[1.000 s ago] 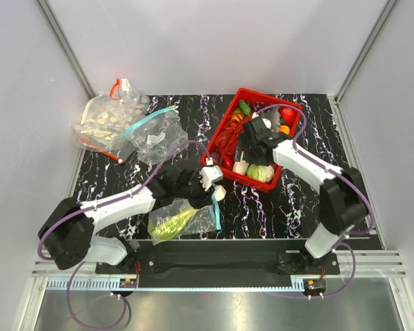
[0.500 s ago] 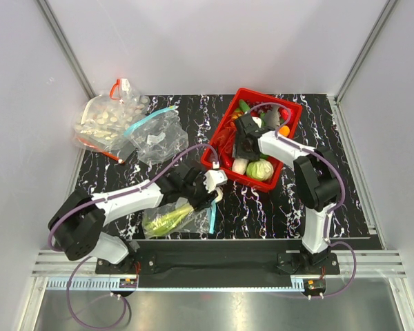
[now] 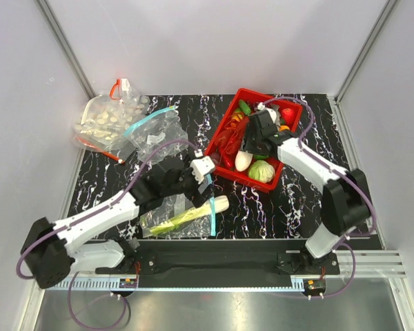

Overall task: Place the food in the zip-top bag and seal the zipper
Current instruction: Pick up the fake vegetable from the bin.

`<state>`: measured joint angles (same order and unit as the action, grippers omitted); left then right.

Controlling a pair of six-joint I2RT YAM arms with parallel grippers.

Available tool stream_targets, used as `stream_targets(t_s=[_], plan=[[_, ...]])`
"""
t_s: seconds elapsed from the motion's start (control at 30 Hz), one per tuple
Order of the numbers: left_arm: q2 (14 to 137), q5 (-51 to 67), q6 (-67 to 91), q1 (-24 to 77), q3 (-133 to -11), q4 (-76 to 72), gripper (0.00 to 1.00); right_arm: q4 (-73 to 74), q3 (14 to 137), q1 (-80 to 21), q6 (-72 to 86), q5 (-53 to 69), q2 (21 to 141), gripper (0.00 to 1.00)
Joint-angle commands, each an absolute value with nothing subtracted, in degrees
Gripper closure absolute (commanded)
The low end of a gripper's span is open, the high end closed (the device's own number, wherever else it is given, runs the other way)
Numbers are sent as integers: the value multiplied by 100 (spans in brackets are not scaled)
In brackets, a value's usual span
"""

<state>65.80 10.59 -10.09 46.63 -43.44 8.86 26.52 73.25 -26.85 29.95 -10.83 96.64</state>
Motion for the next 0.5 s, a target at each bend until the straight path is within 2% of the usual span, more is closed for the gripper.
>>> stream_targets(t_s=[0.0,0.2,0.23,0.33,0.4,0.47], plan=[[6032,713,-607,4676,-4141,379,1,2225,7146,-2619,3146,-1151,8939,70],[5161,-727,427,4667,-3351,-649,1,1688,6496,-2593,3348,-1248,8113,73],[5055,-1365,683,4667,-3227,-955,1,1635,6312,-2593,3383,-1222,7999,74],[4799,-2458,2212,4667,-3173,-382,1,1539,5812,-2602,3638,-950,7551,77],[4816,-1831,1813,4641,-3295,-352,1,1390,5425,-2602,3875,-660,7138,80],[5131,-1652,2055,4649,-3479,-36,2,1108,4836,-2628,4164,-510,6709,81]])
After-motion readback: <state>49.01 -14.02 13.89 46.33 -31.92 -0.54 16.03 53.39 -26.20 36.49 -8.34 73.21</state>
